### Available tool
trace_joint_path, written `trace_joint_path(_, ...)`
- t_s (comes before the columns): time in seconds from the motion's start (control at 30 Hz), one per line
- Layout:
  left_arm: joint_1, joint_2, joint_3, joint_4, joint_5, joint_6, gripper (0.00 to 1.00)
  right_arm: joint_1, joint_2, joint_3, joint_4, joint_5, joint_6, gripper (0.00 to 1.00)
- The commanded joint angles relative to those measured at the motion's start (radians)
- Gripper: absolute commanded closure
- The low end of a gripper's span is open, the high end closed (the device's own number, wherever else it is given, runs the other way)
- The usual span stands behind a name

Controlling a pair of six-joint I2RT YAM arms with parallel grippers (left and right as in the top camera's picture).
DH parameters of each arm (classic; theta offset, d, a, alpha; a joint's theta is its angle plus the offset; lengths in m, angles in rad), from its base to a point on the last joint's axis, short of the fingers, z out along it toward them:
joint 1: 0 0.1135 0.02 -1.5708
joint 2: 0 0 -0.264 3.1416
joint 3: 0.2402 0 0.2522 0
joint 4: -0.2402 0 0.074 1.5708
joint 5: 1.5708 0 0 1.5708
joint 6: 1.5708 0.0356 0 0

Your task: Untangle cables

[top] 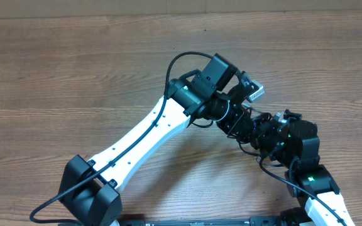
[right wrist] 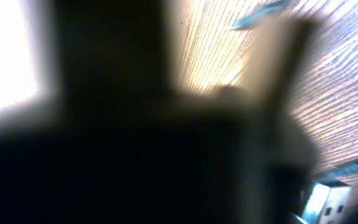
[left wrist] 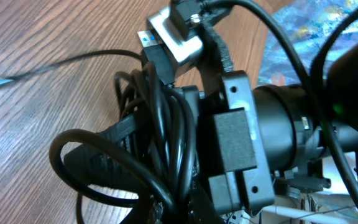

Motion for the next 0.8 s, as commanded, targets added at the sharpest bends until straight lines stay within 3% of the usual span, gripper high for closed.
trace_joint_path(0.0,-0.036,-0.031,0.029,0.010,0.355,0.067,0.96,0.009,0.025,0.014,-0.031,0.040,-0.009,0.92)
trace_joint_path(0.07,0.006,-0.032,0.029,0.013,0.355,0.061,0.96,0.009,0.025,0.014,-0.053,0.031,-0.019,0.89)
trace_joint_path(0.27,0.170,-0.032,0.029,0.027,0.299,-0.138,0.96,0.009,0.025,0.014,-0.053,-0.043,-0.087,0.73)
trace_joint_path(0.33,0.212,-0.032,0.029,0.012,0.211,-0.222,0.96,0.009,0.025,0.014,-0.031,-0.077,-0.087,0.70)
trace_joint_path(0.47,0.268,-0.032,0.028,-0.068,-0.062,-0.428,0.96,0.009,0.024,0.014,0.024,-0.139,-0.087,0.54)
trace_joint_path(0.63,0.285,-0.032,0.028,-0.206,-0.332,-0.667,0.96,0.008,0.023,0.014,0.064,-0.154,-0.087,0.49)
trace_joint_path(0.77,0.283,-0.032,0.028,-0.324,-0.473,-0.929,0.95,0.009,0.023,0.014,0.070,-0.153,-0.086,0.37)
